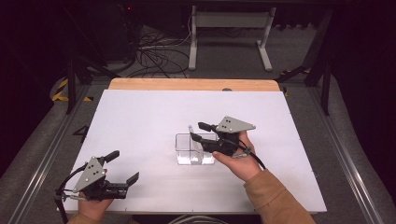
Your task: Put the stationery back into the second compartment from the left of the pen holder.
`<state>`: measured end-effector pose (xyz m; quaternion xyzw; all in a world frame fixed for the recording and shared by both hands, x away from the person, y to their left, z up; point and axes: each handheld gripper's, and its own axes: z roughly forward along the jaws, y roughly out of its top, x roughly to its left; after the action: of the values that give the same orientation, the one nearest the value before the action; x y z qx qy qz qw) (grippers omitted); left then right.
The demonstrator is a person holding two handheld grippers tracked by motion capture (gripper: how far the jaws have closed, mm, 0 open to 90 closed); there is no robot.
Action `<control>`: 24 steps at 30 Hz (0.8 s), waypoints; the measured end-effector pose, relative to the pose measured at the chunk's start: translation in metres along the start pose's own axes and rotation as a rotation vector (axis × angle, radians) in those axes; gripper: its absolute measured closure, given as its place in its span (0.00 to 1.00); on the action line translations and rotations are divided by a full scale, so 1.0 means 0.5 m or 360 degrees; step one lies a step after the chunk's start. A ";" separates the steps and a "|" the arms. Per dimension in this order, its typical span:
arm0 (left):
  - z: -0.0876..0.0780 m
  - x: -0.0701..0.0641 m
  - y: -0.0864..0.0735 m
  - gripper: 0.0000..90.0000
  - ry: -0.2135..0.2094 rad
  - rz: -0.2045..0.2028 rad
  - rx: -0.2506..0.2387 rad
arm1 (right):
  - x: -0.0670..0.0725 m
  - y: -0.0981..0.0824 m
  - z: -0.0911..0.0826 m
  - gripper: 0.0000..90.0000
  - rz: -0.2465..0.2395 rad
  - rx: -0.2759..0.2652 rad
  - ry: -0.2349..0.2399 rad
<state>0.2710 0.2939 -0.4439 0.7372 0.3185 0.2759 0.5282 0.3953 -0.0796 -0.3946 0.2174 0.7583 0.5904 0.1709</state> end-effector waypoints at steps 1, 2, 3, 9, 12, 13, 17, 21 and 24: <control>0.000 0.000 0.000 0.04 0.0002 0.0000 0.0000 | -0.001 0.002 -0.004 0.47 -0.0004 -0.0013 -0.0010; -0.001 0.000 0.000 0.04 0.0003 0.0000 0.0001 | -0.001 0.005 -0.008 0.44 -0.0004 -0.0029 -0.0016; -0.002 0.000 0.000 0.04 0.0008 0.0003 0.0006 | -0.001 0.008 -0.012 0.41 -0.0015 -0.0041 -0.0025; -0.002 -0.001 -0.001 0.04 0.0011 -0.0008 -0.0004 | -0.004 0.022 -0.036 0.36 -0.0037 -0.0091 -0.0036; -0.001 -0.001 0.000 0.04 0.0008 -0.0004 -0.0004 | -0.004 0.026 -0.043 0.35 -0.0051 -0.0102 -0.0036; 0.000 -0.002 0.000 0.04 0.0006 -0.0005 -0.0006 | -0.003 0.028 -0.045 0.35 -0.0055 -0.0104 -0.0037; 0.001 -0.002 0.000 0.04 0.0003 -0.0007 -0.0006 | 0.001 0.032 -0.051 0.35 -0.0073 -0.0121 -0.0018; 0.000 0.000 0.001 0.04 -0.0001 -0.0007 -0.0010 | 0.004 0.038 -0.058 0.35 -0.0117 -0.0155 0.0004; 0.002 -0.001 0.001 0.04 -0.0001 -0.0007 -0.0009 | 0.004 0.041 -0.062 0.35 -0.0121 -0.0169 0.0021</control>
<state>0.2714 0.2927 -0.4435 0.7350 0.3191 0.2755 0.5310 0.3803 -0.0997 -0.3671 0.1752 0.7347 0.6242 0.1995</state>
